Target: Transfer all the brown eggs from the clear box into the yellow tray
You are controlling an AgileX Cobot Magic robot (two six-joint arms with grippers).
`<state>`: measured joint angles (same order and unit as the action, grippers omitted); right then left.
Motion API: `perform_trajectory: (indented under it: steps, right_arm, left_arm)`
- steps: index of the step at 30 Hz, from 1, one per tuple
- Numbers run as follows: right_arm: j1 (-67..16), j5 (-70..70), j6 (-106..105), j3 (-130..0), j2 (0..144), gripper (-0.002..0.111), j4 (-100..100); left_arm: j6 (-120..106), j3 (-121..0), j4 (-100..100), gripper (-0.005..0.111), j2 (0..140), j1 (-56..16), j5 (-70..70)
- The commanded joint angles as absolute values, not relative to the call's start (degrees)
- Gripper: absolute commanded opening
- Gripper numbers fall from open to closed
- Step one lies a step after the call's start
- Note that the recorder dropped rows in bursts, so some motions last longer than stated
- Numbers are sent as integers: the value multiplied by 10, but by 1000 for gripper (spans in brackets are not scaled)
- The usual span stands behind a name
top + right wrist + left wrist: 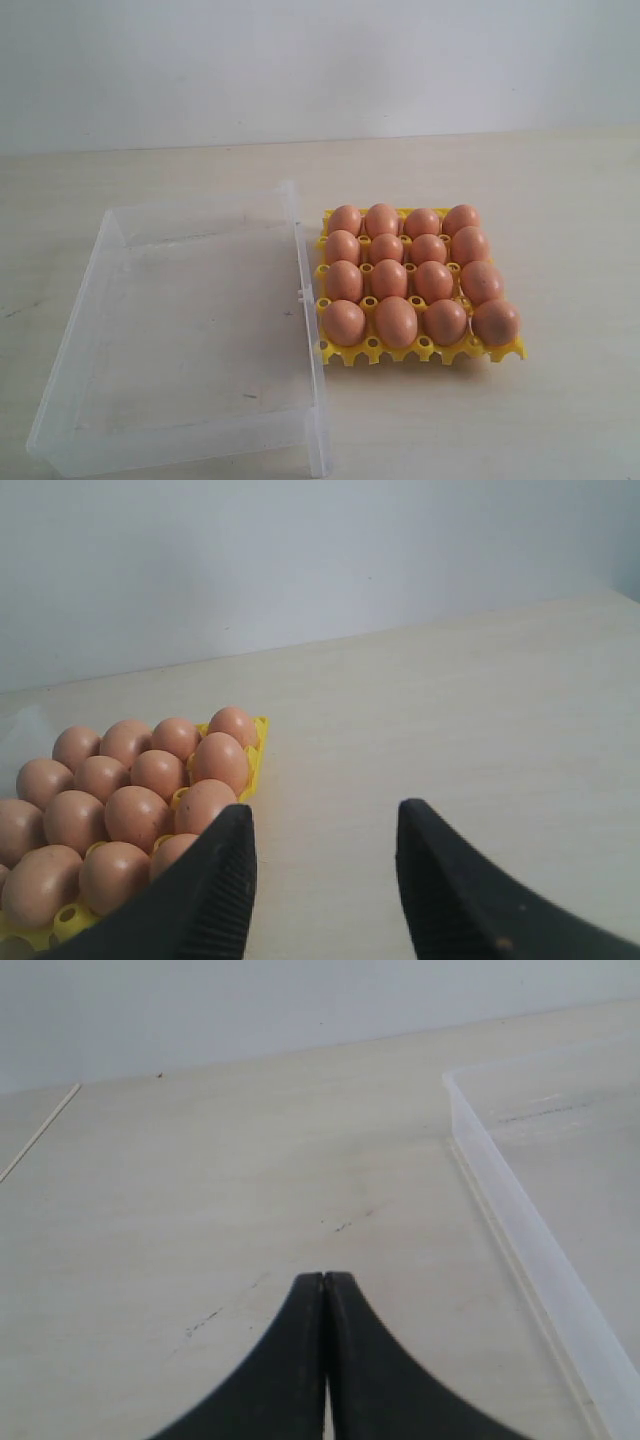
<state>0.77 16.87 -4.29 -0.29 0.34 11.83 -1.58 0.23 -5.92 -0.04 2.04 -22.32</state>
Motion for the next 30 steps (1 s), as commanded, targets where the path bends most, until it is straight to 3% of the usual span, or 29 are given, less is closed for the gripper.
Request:
perform_trajectory:
  steps: [1, 30]
  right_arm:
    - [11, 167, -47, 0, 0, 44, 118]
    - [11, 167, -47, 0, 0, 44, 118]
  left_arm:
    - [-13, 0, -58, 0, 0, 17, -218]
    - [-13, 0, -58, 0, 0, 17, -218]
